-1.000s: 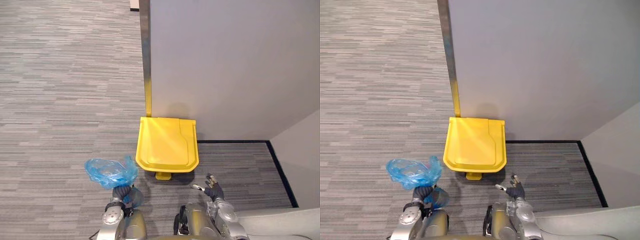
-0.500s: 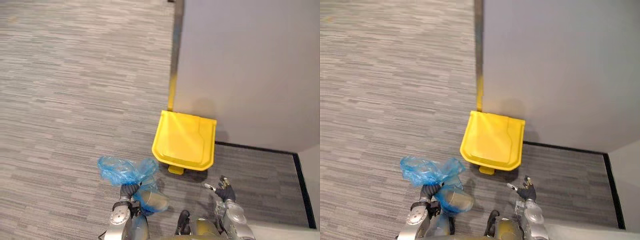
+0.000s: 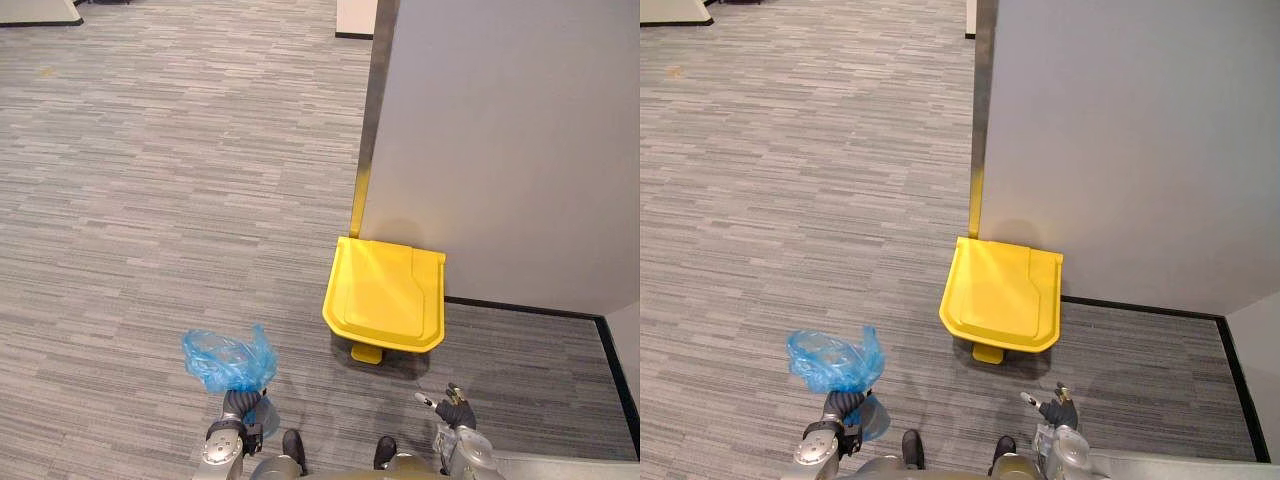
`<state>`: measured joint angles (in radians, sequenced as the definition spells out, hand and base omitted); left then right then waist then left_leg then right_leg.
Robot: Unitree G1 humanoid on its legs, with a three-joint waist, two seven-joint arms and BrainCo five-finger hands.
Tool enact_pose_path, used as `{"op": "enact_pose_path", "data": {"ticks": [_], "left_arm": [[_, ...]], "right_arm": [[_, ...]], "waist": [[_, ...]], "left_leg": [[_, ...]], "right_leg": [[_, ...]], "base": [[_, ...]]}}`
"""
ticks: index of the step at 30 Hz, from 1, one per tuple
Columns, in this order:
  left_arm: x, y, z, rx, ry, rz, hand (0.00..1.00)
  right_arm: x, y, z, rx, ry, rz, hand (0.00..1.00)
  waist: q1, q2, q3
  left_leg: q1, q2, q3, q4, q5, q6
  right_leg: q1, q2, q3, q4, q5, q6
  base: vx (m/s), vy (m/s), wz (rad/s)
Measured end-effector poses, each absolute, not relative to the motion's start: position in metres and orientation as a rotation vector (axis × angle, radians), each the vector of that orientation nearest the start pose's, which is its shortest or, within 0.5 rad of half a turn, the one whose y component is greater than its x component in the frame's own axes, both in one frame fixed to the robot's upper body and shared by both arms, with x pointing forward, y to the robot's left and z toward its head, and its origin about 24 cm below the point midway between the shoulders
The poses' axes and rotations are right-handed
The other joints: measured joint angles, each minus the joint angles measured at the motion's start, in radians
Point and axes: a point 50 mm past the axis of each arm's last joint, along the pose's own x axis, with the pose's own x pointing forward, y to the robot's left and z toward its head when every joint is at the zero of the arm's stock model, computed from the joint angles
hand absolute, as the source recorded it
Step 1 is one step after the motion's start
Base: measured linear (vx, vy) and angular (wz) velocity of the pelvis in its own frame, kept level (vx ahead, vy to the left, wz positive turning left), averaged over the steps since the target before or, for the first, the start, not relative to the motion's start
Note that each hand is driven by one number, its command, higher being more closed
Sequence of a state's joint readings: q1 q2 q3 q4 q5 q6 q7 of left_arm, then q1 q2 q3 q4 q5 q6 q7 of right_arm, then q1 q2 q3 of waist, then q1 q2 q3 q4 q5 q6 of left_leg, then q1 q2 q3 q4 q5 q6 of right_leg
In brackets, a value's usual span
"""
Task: Gather rubbish on tea table into small bin, then transfer packed bag to large trash can.
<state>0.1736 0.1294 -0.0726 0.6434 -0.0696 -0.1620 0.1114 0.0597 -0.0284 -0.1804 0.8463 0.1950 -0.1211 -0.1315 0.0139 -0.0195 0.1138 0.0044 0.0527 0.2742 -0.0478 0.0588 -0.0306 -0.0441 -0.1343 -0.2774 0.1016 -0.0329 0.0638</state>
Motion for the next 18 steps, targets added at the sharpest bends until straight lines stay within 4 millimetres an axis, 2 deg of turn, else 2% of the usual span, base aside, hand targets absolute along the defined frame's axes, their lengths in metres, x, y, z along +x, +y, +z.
{"op": "enact_pose_path", "data": {"ticks": [6,8,10,12,13,14,15,16,17,18], "left_arm": [[0.142,0.19,-0.117,0.101,0.686,0.139,1.0],[0.142,0.189,-0.116,0.097,0.684,0.141,1.0],[0.146,0.188,-0.113,0.094,0.664,0.139,1.0],[0.151,0.186,-0.107,0.085,0.624,0.136,1.0],[0.153,0.186,-0.102,0.082,0.596,0.137,1.0],[0.155,0.186,-0.099,0.083,0.579,0.136,1.0],[0.161,0.186,-0.092,0.084,0.541,0.133,1.0],[0.168,0.171,-0.089,0.033,0.517,0.128,1.0],[0.172,0.168,-0.089,0.028,0.517,0.123,1.0],[0.175,0.17,-0.088,0.03,0.511,0.129,1.0]], "right_arm": [[0.159,-0.2,-0.126,0.168,0.745,-0.417,0.0],[0.165,-0.199,-0.124,0.173,0.73,-0.413,0.0],[0.172,-0.2,-0.12,0.184,0.703,-0.418,0.0],[0.168,-0.203,-0.119,0.203,0.7,-0.447,0.0],[0.166,-0.204,-0.118,0.219,0.685,-0.473,0.0],[0.165,-0.202,-0.117,0.235,0.679,-0.486,0.0],[0.164,-0.202,-0.116,0.247,0.668,-0.497,0.0],[0.165,-0.217,-0.109,0.21,0.624,-0.51,0.0],[0.166,-0.217,-0.109,0.218,0.621,-0.518,0.0],[0.16,-0.213,-0.113,0.244,0.643,-0.527,0.0]], "waist": [[0.001,-0.008,0.0],[0.002,-0.02,0.011],[-0.002,-0.048,0.035],[0.002,-0.065,0.061],[0.0,-0.071,0.069],[0.0,-0.081,0.07],[-0.005,-0.104,0.08],[-0.002,-0.02,0.112],[0.009,-0.021,0.127],[0.011,-0.026,0.13]], "left_leg": [[0.022,-0.004,0.017,-0.008,0.001,0.003],[0.016,-0.006,0.03,0.028,-0.021,0.011],[-0.021,-0.016,0.031,0.153,-0.101,0.015],[-0.053,-0.004,0.023,0.288,-0.185,0.017],[-0.064,-0.006,0.008,0.331,-0.214,0.019],[-0.063,-0.021,0.0,0.331,-0.216,0.023],[-0.086,-0.034,0.031,0.466,-0.25,0.079],[-0.071,0.048,0.054,0.573,-0.412,0.078],[-0.068,0.053,0.046,0.61,-0.426,0.083],[-0.053,0.051,0.047,0.619,-0.446,0.085]], "right_leg": [[0.004,-0.002,0.025,0.013,0.002,-0.003],[-0.022,-0.017,0.047,0.07,-0.023,-0.003],[-0.066,-0.064,0.067,0.199,-0.098,0.013],[-0.063,-0.096,0.059,0.292,-0.149,0.021],[-0.061,-0.111,0.06,0.331,-0.165,0.037],[-0.06,-0.121,0.056,0.34,-0.167,0.043],[-0.074,-0.156,0.029,0.379,-0.176,0.059],[-0.162,-0.134,0.03,0.598,-0.179,0.069],[-0.198,-0.126,0.068,0.638,-0.21,0.07],[-0.239,-0.104,0.084,0.59,-0.231,0.061]], "base": [[-0.02,0.014,-0.08],[-0.07,0.036,-0.18],[-0.08,0.029,-0.01],[-0.07,0.026,0.15],[-0.06,0.039,0.24],[0.0,0.076,0.35],[-0.02,0.124,0.2],[-0.08,0.159,0.0],[-0.1,0.134,-0.22],[-0.03,0.06,-0.11]]}}
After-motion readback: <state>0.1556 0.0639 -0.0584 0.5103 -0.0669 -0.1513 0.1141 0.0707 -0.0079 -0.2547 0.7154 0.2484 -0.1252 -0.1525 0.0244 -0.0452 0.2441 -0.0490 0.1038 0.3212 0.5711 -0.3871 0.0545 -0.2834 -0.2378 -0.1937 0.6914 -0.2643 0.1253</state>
